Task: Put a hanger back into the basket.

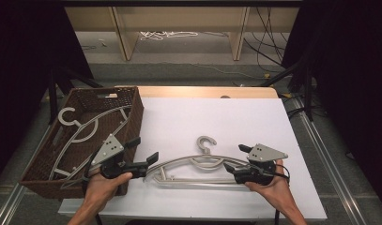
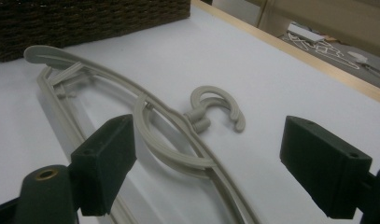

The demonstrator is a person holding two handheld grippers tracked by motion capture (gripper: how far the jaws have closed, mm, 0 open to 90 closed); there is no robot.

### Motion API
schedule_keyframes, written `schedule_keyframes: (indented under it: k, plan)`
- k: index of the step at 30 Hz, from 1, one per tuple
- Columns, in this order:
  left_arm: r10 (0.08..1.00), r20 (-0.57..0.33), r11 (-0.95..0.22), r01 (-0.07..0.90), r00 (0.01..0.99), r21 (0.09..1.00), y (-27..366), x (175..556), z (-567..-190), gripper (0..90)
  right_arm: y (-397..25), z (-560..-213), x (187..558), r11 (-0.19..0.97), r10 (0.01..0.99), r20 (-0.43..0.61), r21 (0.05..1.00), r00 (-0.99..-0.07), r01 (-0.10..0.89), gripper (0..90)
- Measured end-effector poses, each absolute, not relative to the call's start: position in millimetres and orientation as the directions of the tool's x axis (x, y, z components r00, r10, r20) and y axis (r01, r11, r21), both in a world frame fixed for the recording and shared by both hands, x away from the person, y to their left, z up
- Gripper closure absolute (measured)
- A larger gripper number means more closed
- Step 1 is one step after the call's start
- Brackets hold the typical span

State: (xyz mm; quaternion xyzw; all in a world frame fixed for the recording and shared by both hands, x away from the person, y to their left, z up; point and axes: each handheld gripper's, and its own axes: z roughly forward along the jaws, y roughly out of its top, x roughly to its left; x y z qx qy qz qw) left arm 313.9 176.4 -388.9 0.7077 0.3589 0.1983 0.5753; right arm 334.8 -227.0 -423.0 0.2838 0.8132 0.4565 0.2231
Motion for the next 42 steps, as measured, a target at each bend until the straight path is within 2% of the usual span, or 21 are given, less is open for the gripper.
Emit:
schedule_keyframes:
  k: [4,18,32,36,42]
  plan:
    - [0.75,-0.075,-0.117,0.244,0.657,0.963,172,308,-401,17.0,-228,-424,337,0.422,0.665,-0.102,0.869,-0.74,0.259,19.2]
    - [0.747,-0.095,-0.15,0.306,0.658,0.94,172,300,-429,16.8,-226,-426,338,0.436,0.652,-0.111,0.865,-0.75,0.25,19.2]
    - [0.749,-0.09,-0.157,0.307,0.657,0.939,171,299,-435,16.5,-231,-425,354,0.494,0.667,-0.144,0.82,-0.732,0.29,20.2]
    - [0.745,-0.084,-0.165,0.305,0.662,0.938,171,299,-435,16.5,-231,-429,365,0.539,0.659,-0.138,0.772,-0.739,0.337,22.9]
    - [0.746,-0.091,-0.16,0.311,0.659,0.937,171,297,-436,16.5,-227,-438,377,0.615,0.623,-0.159,0.705,-0.766,0.353,31.2]
